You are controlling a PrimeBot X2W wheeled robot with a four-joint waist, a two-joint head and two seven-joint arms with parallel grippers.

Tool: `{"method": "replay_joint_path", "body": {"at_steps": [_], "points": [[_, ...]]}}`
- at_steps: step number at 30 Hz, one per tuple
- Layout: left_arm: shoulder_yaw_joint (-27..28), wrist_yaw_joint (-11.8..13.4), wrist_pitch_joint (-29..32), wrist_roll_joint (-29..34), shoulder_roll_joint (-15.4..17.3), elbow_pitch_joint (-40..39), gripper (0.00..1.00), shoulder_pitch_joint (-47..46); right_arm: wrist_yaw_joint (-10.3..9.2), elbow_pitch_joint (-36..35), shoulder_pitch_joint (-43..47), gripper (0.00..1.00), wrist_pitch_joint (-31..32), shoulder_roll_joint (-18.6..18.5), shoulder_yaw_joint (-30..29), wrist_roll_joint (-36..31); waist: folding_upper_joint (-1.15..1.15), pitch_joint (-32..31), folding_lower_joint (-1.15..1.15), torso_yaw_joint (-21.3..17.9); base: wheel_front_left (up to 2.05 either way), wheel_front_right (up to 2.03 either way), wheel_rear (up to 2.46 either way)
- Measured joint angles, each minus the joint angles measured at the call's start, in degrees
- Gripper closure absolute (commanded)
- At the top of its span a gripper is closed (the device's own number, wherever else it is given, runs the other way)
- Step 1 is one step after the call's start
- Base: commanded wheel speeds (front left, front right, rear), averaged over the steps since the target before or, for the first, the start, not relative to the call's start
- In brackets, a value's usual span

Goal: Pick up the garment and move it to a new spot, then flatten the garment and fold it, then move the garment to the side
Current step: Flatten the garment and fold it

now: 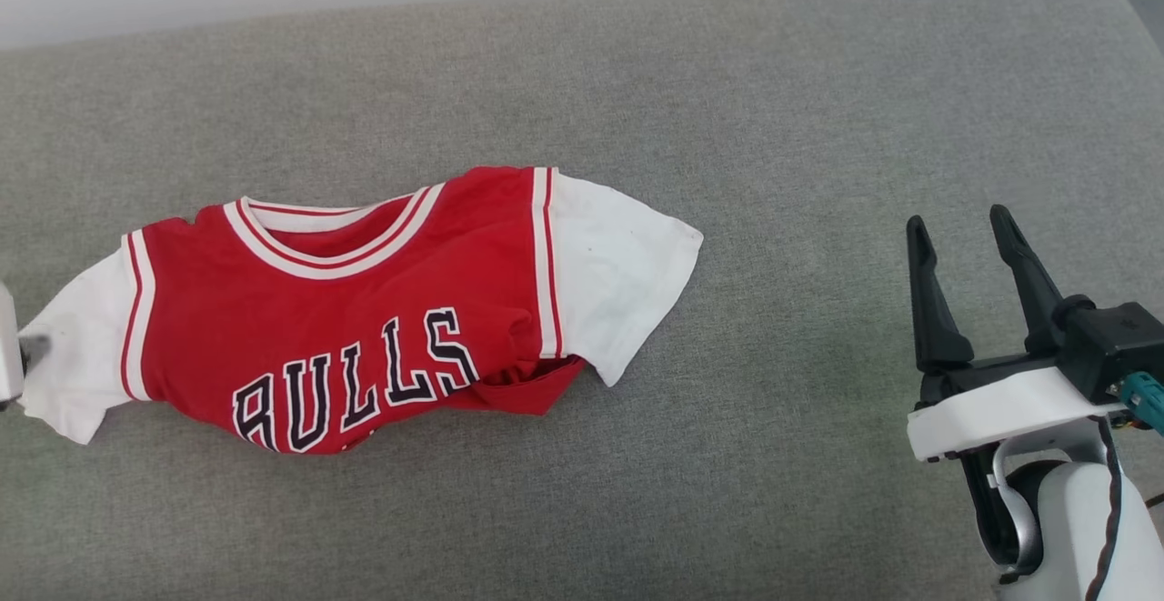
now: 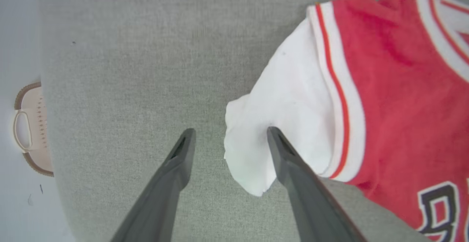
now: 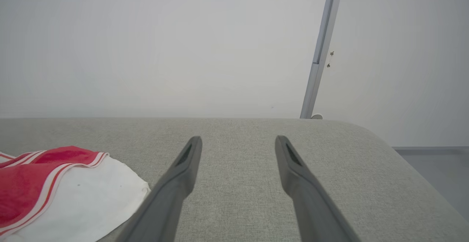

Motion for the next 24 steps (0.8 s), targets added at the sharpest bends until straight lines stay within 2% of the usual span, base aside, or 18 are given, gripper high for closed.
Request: {"method": "replay_joint_path", "body": {"at_steps": [5, 14, 15, 16, 24], "points": [[-1.57, -0.22, 0.85, 1.14, -0.56, 3.43, 0.00, 0.14, 0.00, -0.81, -0.09, 0.00, 1.01, -0.35, 0.54, 0.08, 0.00, 1.32, 0.00, -0.18, 0.00, 0.00, 0.00], [-2.56, -3.71, -1.52, 1.03, -6.28, 9.76, 0.00, -2.88, 0.00, -1.75, -1.90, 0.00, 5.48, -2.03, 4.05, 2.04, 0.00, 4.41, 0.00, 0.80, 0.00, 0.00, 0.00], [-3.07, -4.67, -1.29, 1.10, -7.49, 11.36, 0.06, -4.24, 0.00, -1.52, -2.73, 0.00, 7.58, -2.63, 5.78, 2.96, 0.00, 5.02, 0.00, 1.32, 0.00, 0.00, 0.00], [-3.10, -5.23, -1.10, 0.93, -8.06, 12.01, 1.00, -4.88, -0.01, -1.22, -3.23, 0.00, 8.95, -2.91, 6.89, 3.90, 0.00, 5.32, 0.00, 1.61, 0.00, 0.00, 0.00], [-4.61, -8.44, -1.59, 1.53, -12.65, 15.94, 1.00, -9.82, 0.00, 2.43, -10.00, 0.00, 20.78, -6.31, 13.85, 9.28, 0.00, 6.86, 0.00, 4.65, 0.00, 0.00, 0.00]]}}
